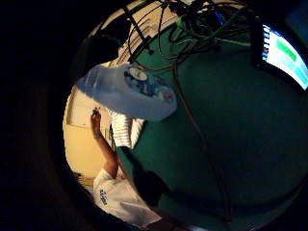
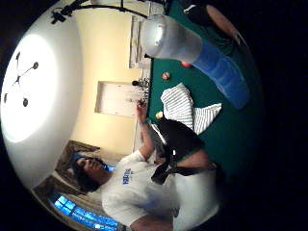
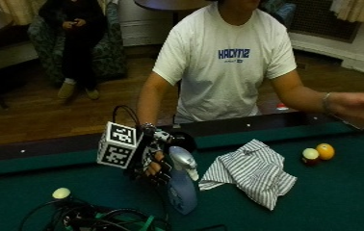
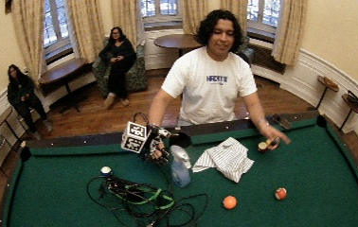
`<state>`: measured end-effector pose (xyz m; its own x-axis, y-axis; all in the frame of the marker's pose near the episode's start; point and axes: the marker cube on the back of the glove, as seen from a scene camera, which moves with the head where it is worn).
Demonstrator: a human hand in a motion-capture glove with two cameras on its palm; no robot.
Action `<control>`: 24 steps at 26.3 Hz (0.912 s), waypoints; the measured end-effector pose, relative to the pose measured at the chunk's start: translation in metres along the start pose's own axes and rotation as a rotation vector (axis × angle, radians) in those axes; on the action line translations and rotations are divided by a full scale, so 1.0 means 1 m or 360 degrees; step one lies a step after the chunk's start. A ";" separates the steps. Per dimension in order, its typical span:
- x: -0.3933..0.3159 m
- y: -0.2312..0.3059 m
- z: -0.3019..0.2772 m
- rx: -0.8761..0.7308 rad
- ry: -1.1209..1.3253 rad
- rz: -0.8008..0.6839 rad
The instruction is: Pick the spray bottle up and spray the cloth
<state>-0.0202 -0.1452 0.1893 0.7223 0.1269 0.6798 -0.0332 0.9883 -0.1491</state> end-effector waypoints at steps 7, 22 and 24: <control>0.008 -0.028 0.025 -0.0083 -0.0218 0.0053; -0.003 -0.070 0.040 0.0181 -0.0342 0.0000; -0.004 -0.073 0.042 0.0235 -0.0346 -0.0009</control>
<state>-0.0499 -0.2145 0.2276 0.5578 0.1208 0.8211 -0.1415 0.9887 -0.0493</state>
